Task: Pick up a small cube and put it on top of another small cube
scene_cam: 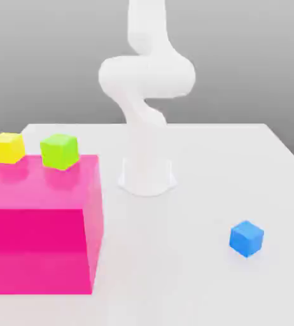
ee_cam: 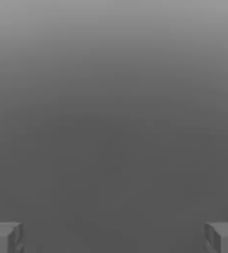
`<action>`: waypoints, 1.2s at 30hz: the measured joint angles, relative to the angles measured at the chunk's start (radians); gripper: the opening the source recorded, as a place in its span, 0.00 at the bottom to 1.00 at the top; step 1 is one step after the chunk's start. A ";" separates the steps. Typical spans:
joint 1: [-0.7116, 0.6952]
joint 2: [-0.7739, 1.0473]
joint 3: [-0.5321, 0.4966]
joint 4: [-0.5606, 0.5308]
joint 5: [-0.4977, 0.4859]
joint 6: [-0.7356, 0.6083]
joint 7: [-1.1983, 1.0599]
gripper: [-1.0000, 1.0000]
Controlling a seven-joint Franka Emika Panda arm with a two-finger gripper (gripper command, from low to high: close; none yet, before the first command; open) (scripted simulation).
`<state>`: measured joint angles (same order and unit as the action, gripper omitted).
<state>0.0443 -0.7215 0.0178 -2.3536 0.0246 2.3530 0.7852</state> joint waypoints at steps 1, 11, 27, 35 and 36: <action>0.021 0.039 0.010 -0.025 0.012 0.026 -0.007 0.50; 0.211 0.410 0.149 -0.263 0.086 0.271 -0.049 0.50; 0.502 0.990 0.068 -0.424 -0.245 0.690 0.204 0.00; 0.489 0.967 0.083 -0.429 -0.237 0.672 0.198 0.00; 0.474 0.937 0.104 -0.435 -0.213 0.648 0.179 0.00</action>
<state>0.5182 0.2159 0.1221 -2.7885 -0.1885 3.0009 0.9645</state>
